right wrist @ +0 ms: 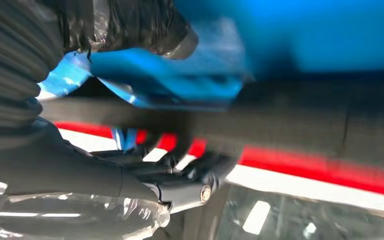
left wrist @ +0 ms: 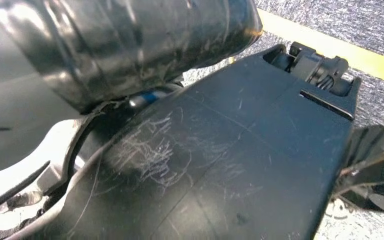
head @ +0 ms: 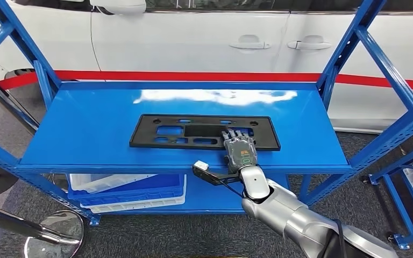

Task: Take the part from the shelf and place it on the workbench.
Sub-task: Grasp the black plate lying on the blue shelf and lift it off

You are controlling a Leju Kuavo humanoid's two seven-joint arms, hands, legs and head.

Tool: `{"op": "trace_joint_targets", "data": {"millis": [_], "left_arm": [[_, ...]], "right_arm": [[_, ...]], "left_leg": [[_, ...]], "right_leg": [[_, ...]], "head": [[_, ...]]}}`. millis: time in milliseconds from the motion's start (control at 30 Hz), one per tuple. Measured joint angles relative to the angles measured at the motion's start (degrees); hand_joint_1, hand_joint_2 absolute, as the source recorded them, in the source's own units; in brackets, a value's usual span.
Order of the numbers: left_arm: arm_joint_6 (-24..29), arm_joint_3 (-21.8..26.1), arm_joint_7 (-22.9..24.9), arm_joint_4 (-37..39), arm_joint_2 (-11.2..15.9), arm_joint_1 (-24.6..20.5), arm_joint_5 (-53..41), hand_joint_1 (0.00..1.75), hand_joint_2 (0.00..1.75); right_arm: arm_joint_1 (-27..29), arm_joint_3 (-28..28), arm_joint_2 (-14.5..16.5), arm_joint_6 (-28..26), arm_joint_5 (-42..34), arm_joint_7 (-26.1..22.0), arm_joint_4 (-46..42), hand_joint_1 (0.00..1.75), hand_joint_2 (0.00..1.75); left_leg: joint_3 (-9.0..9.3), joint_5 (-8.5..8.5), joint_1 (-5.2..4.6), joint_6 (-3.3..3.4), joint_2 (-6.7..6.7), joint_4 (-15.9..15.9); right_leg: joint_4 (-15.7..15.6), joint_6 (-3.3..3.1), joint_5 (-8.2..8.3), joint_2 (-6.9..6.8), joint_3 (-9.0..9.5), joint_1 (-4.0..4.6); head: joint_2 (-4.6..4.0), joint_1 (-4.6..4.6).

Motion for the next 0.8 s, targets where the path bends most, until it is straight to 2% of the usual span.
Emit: {"op": "trace_joint_targets", "data": {"millis": [67,133,233,300,333,400,433,467,500,567,633,733,800], "left_arm": [[-0.8,0.0,0.0,0.0,-0.1,0.0,0.6,0.0,0.0],[-1.8,0.0,0.0,0.0,-0.1,0.0,1.0,0.0,0.0],[-2.6,0.0,0.0,0.0,-0.1,-0.1,1.0,0.0,0.0],[-2.6,0.0,-0.1,0.0,-0.1,-0.1,0.7,0.0,0.0],[-2.5,0.0,-0.2,0.0,-0.1,-0.1,0.4,0.0,0.0],[-1.9,0.0,-0.3,0.1,-0.1,-0.2,-0.5,0.0,0.0],[-1.6,0.0,-0.4,0.1,0.0,-0.2,-0.9,0.0,0.0],[-1.4,0.0,-0.4,0.1,0.0,-0.2,-1.3,0.0,0.0],[-1.1,0.0,-0.6,0.1,0.0,-0.2,-1.7,0.0,0.0],[-0.4,0.0,-1.0,0.1,0.0,-0.1,-2.4,0.0,0.0],[-0.7,0.0,-1.3,0.1,0.0,-0.2,-3.0,0.0,0.0],[-2.5,0.0,-1.4,0.1,0.0,-0.2,-2.9,0.0,0.0],[-2.9,0.0,-1.4,0.1,0.0,-0.2,-2.7,0.0,0.0]], "right_arm": [[-0.2,0.0,-0.1,-0.3,-0.2,-1.0,0.0,1.75,1.75],[-0.2,-0.1,-0.1,-0.7,-0.5,-2.0,-0.1,1.75,1.75],[-0.2,-0.1,-0.1,-1.1,-0.4,-2.9,-0.3,1.75,1.75],[-0.2,-0.1,-0.1,-1.7,-0.2,-3.1,-0.4,1.75,1.75],[0.0,-0.1,-0.1,-2.1,-0.2,-3.2,-0.5,1.75,1.75],[0.3,-0.2,-0.2,-2.9,0.0,-3.2,-0.6,1.75,1.75],[0.5,-0.2,-0.3,-3.5,-0.1,-3.3,-0.7,1.75,1.75],[0.7,-0.3,-0.5,-4.1,-0.1,-3.4,-0.9,1.75,1.75],[0.8,-0.4,-0.6,-4.8,-0.3,-3.6,-1.1,1.75,1.75],[1.2,-0.6,-1.0,-6.1,-0.7,-4.1,-1.8,1.75,1.75],[1.5,-1.0,-1.5,-7.7,-1.2,-4.7,-2.7,1.75,1.75],[2.1,-1.8,-2.5,-9.0,-1.5,-5.6,-4.3,1.75,1.75],[2.3,-2.1,-2.9,-9.1,-1.5,-5.8,-5.2,1.75,1.75]], "left_leg": [[0.04,-0.3,-0.09,-0.34,-0.04,0.4],[-0.05,-0.6,-0.26,-0.84,-0.09,0.8],[-0.01,-0.8,-0.21,-1.65,-0.11,0.9],[-0.87,-2.31,-0.11,-2.28,-0.09,3.1],[-2.12,-3.85,-0.04,-2.58,-0.08,5.8],[-5.56,-7.19,0.05,-3.08,-0.07,13.2],[-6.78,-7.92,0.08,-3.21,-0.07,15.8],[-7.12,-7.62,0.09,-3.25,-0.07,16.6],[-6.4,-6.31,0.1,-3.19,-0.07,15.1],[-2.8,-2.72,0.1,-2.84,-0.07,7.6],[-0.09,-1.0,-0.07,-2.29,-0.09,1.8],[0.29,-0.8,-0.16,-1.32,-0.11,0.5],[0.46,-0.42,0.0,-0.57,-0.01,0.0]], "right_leg": [[-7.7,-0.25,3.56,-0.04,3.78,0.05],[-12.4,-0.65,4.82,-0.06,6.01,0.23],[-13.1,-1.5,4.83,-0.08,6.45,0.35],[-13.5,-2.09,5.06,-0.23,6.91,0.15],[-13.6,-2.29,5.13,-0.33,7.04,0.05],[-13.6,-2.5,5.14,-0.42,6.99,0.05],[-13.6,-2.51,5.13,-0.44,6.98,0.06],[-13.6,-2.52,5.12,-0.43,7.0,0.07],[-13.6,-2.5,5.12,-0.39,7.02,0.07],[-13.5,-2.39,5.07,-0.27,7.04,0.09],[-13.4,-1.94,5.02,-0.22,6.87,0.27],[-13.5,-0.97,5.1,-0.23,6.65,0.34],[-11.9,-0.47,3.9,-0.25,5.85,0.26]], "head": [[0.0,-0.01],[0.0,-0.07],[0.0,-0.09],[0.0,-0.18],[0.0,-0.25],[0.0,-0.36],[0.0,-0.35],[0.0,-0.36],[0.0,-0.36],[0.0,-0.37],[0.0,-0.31],[0.0,-0.25],[0.0,-0.14]]}}
